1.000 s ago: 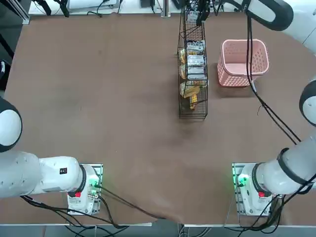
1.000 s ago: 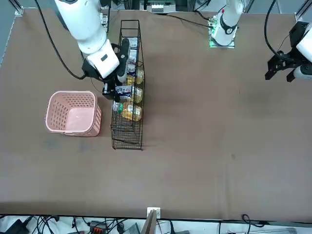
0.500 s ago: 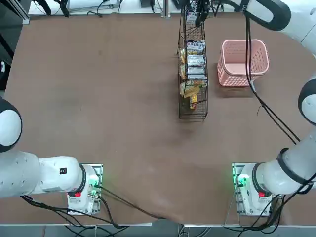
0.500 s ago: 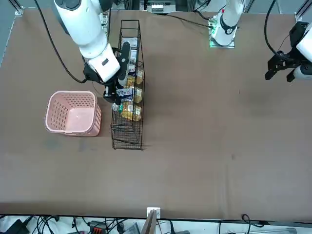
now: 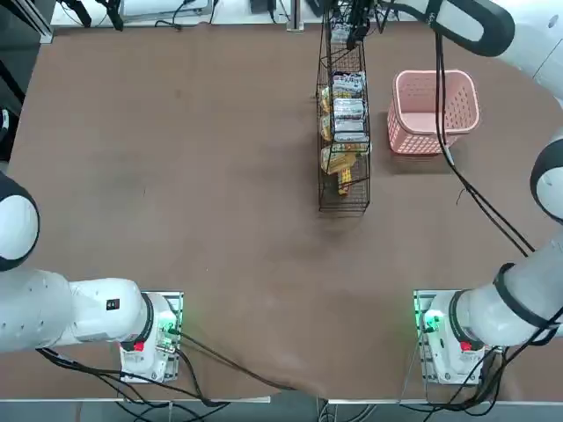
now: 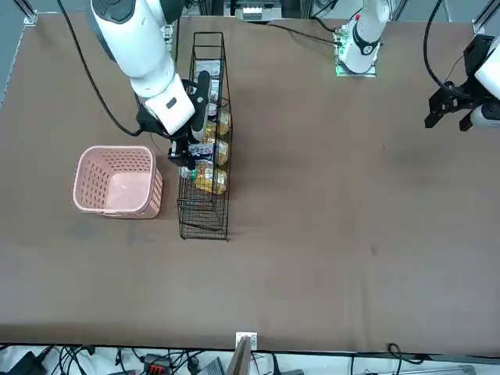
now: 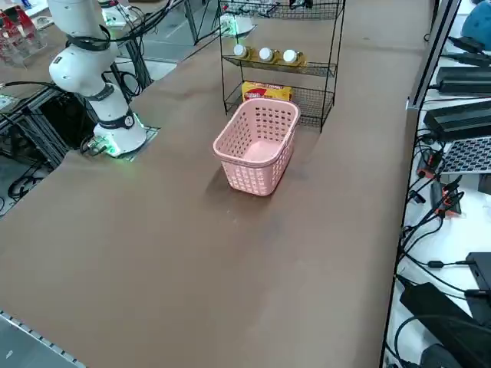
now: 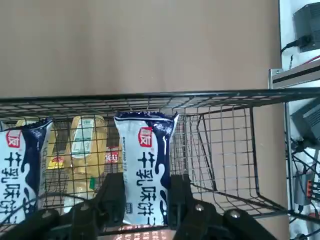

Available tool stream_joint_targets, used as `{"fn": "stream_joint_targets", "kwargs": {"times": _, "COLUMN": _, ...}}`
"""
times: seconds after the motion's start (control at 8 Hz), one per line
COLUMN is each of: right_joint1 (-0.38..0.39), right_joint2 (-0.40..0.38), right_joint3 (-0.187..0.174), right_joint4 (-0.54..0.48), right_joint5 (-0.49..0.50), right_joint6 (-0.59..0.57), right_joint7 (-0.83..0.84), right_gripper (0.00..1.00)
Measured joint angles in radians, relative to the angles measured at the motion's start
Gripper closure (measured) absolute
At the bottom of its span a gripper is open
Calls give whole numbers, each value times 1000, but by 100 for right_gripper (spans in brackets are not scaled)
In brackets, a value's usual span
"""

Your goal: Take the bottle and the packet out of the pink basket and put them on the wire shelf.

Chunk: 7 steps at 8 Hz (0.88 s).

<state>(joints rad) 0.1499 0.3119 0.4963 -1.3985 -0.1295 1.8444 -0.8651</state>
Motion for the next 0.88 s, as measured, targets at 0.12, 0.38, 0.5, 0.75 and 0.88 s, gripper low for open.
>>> {"fn": "stream_joint_targets", "kwargs": {"times": 0.12, "right_joint1": 0, "right_joint2": 1, "right_joint3": 0, "right_joint4": -4, "right_joint5": 0, "right_joint6": 5, "right_joint7": 0, "right_gripper": 56}}
{"fn": "stream_joint_targets", "kwargs": {"times": 0.38, "right_joint1": 0, "right_joint2": 9, "right_joint3": 0, "right_joint4": -7, "right_joint5": 0, "right_joint6": 9, "right_joint7": 0, "right_gripper": 56}}
{"fn": "stream_joint_targets", "kwargs": {"times": 0.5, "right_joint1": 0, "right_joint2": 11, "right_joint3": 0, "right_joint4": -8, "right_joint5": 0, "right_joint6": 10, "right_joint7": 0, "right_gripper": 55}}
{"fn": "stream_joint_targets", "kwargs": {"times": 0.75, "right_joint1": 0, "right_joint2": 11, "right_joint3": 0, "right_joint4": -8, "right_joint5": 0, "right_joint6": 11, "right_joint7": 0, "right_gripper": 45}}
{"fn": "stream_joint_targets", "kwargs": {"times": 0.88, "right_joint1": 0, "right_joint2": 11, "right_joint3": 0, "right_joint4": -8, "right_joint5": 0, "right_joint6": 11, "right_joint7": 0, "right_gripper": 41}}
